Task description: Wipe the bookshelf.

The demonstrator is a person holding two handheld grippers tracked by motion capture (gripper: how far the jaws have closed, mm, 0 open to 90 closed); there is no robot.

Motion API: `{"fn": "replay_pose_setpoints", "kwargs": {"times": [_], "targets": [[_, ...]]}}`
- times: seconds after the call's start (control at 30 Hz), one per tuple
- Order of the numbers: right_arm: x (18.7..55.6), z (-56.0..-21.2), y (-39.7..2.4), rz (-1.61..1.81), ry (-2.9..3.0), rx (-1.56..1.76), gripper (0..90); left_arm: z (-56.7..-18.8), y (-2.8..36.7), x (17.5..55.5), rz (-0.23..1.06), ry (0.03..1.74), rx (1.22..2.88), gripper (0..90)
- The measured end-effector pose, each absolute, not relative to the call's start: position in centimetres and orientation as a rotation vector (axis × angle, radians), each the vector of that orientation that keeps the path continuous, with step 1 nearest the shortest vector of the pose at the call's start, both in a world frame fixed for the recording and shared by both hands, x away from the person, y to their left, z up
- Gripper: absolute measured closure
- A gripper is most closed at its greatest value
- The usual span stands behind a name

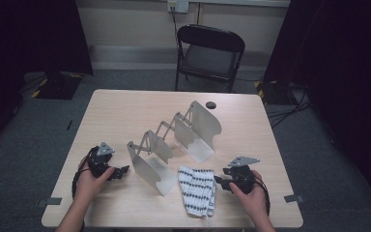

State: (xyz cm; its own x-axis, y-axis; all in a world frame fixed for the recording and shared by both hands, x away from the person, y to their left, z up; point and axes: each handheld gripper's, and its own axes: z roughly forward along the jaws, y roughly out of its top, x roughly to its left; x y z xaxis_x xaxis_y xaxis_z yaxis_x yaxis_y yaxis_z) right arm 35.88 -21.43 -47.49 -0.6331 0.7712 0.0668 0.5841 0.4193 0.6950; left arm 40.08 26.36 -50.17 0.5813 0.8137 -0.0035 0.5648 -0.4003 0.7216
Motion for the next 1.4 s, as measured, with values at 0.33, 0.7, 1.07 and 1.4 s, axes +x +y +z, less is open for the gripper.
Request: {"fn": "replay_pose_setpoints", "kwargs": {"times": [0.33,0.7,1.07,1.4], "targets": [[36.0,-48.4,-20.7,0.954,2.454,1.147,60.0,-50.2,26.3,40.1,0.46,1.09,2.117,3.2],[37.4,-48.2,-16.1,1.036,2.482,1.069,56.6,-50.2,26.3,40.1,0.46,1.086,2.12,2.9],[37.6,-48.7,-13.9,1.102,2.497,1.056,45.3,-50.2,26.4,40.2,0.463,1.083,2.126,2.6],[36.4,-46.9,-15.9,1.164,2.469,1.098,35.2,-50.2,26.3,40.2,0.459,1.082,2.132,2.0]]}}
